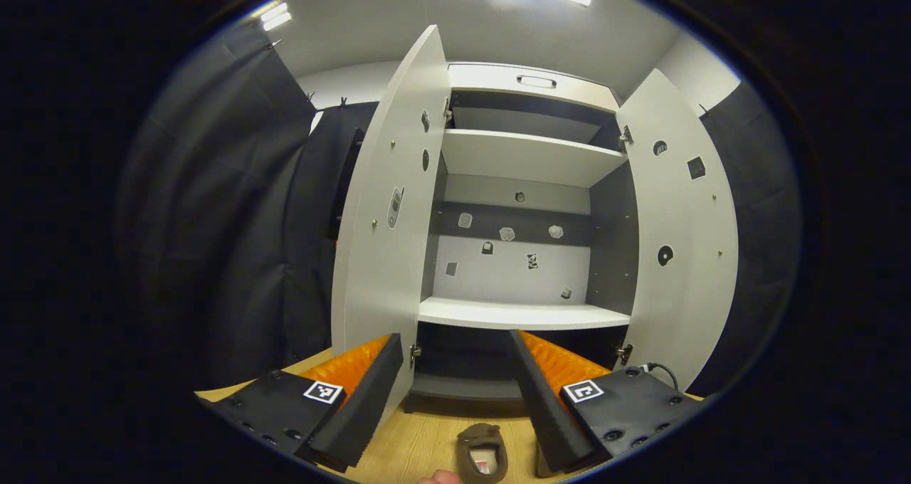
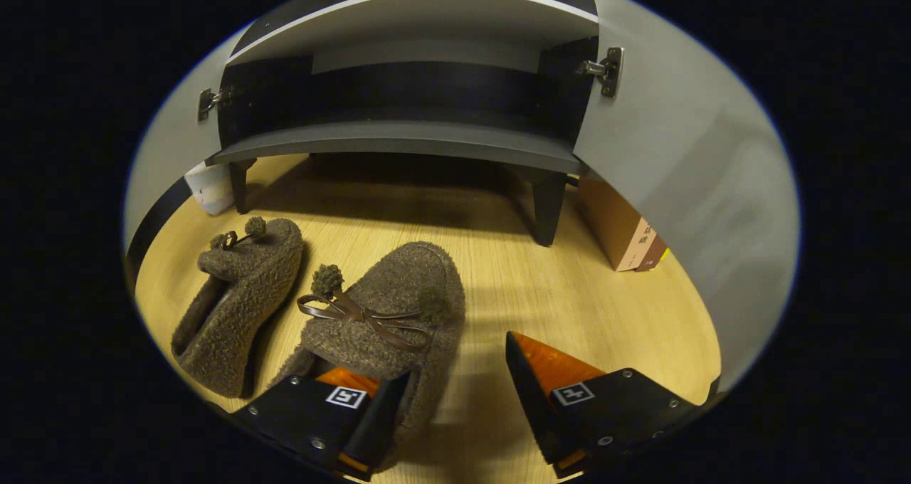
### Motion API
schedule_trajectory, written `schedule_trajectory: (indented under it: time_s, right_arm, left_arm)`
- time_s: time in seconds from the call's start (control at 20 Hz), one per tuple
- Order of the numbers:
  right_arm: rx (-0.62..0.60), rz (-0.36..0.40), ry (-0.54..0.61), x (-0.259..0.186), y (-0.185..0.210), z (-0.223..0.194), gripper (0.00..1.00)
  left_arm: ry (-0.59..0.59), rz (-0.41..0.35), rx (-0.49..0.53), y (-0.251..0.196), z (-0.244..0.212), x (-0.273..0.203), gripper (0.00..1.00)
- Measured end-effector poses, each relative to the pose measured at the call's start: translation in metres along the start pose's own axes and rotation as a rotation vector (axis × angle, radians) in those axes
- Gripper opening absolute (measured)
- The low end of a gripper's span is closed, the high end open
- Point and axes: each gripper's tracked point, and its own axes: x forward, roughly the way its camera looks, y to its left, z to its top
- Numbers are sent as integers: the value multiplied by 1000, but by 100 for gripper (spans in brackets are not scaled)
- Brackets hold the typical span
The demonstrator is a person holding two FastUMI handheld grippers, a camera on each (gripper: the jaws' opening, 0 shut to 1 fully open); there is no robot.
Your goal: Grab one shoe with the right hand and put it into the shoe cabinet, grab the other shoe with the left hand and put it into the shoe cabinet; then close the right door with the right hand and the left door with the left hand.
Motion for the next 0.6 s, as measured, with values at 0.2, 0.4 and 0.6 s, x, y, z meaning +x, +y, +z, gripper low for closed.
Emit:
schedule_trajectory:
  time_s: [0.2,0.4,0.6]
  right_arm:
    - [-31,49,-20,2,14,1,46]
    - [-40,56,-23,3,14,1,21]
    - [-40,126,-24,0,14,1,3]
  left_arm:
    - [11,5,2,1,-3,2,96]
    - [7,-12,9,-5,-1,4,96]
    - [4,-30,2,-11,-3,3,96]
